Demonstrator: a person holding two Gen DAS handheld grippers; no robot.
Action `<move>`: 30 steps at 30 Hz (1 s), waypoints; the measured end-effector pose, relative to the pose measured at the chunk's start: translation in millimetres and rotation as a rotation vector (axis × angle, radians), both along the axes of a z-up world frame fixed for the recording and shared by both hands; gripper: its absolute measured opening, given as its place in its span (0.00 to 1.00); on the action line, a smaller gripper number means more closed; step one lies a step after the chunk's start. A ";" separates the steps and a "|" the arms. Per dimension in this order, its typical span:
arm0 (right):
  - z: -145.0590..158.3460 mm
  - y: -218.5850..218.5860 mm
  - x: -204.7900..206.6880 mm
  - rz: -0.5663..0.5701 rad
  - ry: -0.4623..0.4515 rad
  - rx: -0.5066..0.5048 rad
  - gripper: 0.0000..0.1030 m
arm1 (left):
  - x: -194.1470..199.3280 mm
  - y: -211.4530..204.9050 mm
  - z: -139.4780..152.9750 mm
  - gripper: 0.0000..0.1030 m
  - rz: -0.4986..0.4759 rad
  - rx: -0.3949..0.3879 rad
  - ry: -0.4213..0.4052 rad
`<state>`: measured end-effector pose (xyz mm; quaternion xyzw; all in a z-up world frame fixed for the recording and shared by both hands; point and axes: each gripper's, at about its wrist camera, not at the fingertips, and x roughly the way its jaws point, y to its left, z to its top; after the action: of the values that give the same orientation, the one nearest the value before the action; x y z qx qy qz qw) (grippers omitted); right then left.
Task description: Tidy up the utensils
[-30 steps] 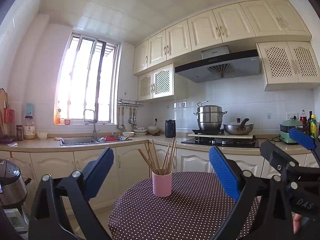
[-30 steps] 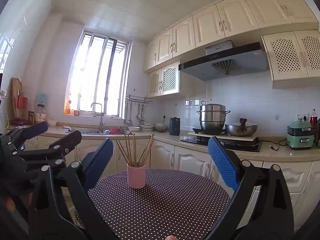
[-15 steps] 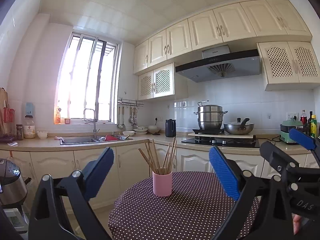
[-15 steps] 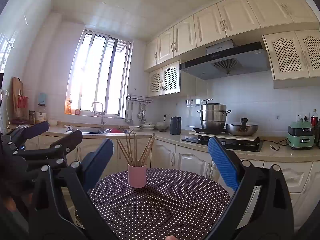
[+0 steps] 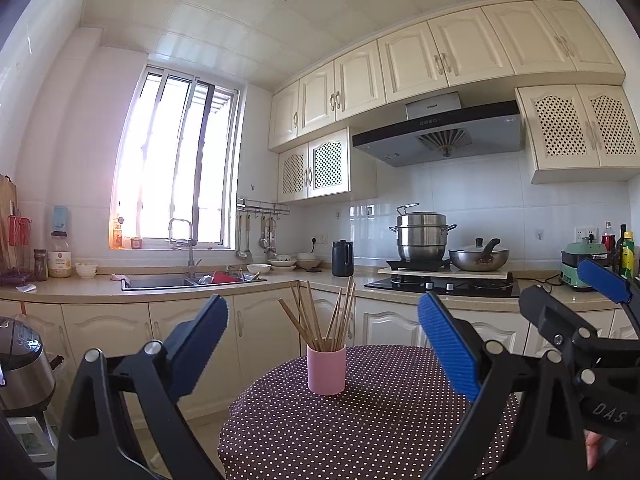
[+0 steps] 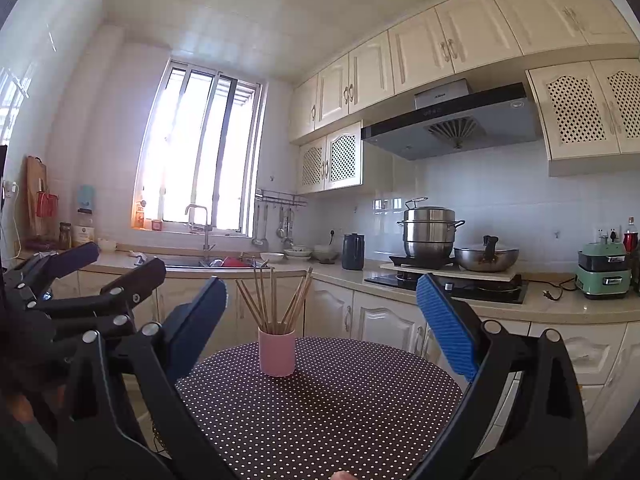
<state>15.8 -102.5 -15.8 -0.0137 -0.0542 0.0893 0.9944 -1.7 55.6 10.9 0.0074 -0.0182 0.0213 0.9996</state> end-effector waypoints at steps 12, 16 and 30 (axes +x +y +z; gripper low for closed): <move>0.7 1.5 0.8 0.006 0.006 0.002 0.91 | 0.4 1.2 0.1 0.92 0.002 -0.001 0.001; 0.7 1.3 1.4 0.008 0.006 0.003 0.91 | 0.0 1.4 0.0 0.92 0.003 0.000 0.000; -0.7 -0.3 1.5 0.007 0.013 0.013 0.91 | -1.0 2.9 -1.2 0.92 0.001 0.002 0.000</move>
<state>17.2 -102.8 -16.5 -0.0062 -0.0482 0.0927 0.9945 -2.8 58.5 9.8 0.0085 -0.0181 0.0219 0.9996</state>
